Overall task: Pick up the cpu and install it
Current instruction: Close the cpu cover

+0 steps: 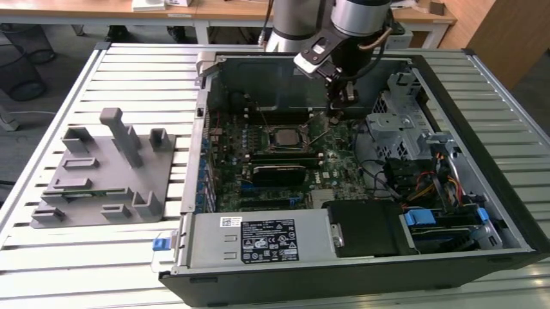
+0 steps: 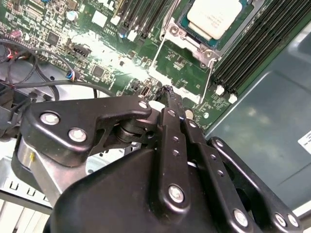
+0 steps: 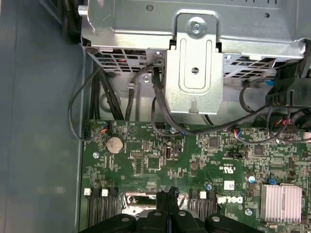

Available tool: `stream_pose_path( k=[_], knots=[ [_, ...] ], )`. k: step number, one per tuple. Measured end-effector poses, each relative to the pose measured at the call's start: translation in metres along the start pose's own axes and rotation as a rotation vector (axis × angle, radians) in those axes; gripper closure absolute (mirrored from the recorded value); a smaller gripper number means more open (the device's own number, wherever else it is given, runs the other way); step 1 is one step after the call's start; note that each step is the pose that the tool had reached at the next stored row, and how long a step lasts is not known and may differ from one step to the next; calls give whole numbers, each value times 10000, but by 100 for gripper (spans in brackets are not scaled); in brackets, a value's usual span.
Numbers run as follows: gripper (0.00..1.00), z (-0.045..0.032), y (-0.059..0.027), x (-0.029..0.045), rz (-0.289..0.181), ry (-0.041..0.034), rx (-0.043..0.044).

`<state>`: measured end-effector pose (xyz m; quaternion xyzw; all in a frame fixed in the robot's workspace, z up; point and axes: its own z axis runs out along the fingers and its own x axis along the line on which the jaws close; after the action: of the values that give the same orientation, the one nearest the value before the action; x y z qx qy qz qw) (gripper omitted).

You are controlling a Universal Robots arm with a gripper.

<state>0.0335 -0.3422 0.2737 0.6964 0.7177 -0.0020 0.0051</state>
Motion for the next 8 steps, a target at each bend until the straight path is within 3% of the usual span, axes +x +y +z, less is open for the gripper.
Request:
stream_pose_path(
  k=[8],
  knots=[
    [89,62,92,33,0,0,41]
  ],
)
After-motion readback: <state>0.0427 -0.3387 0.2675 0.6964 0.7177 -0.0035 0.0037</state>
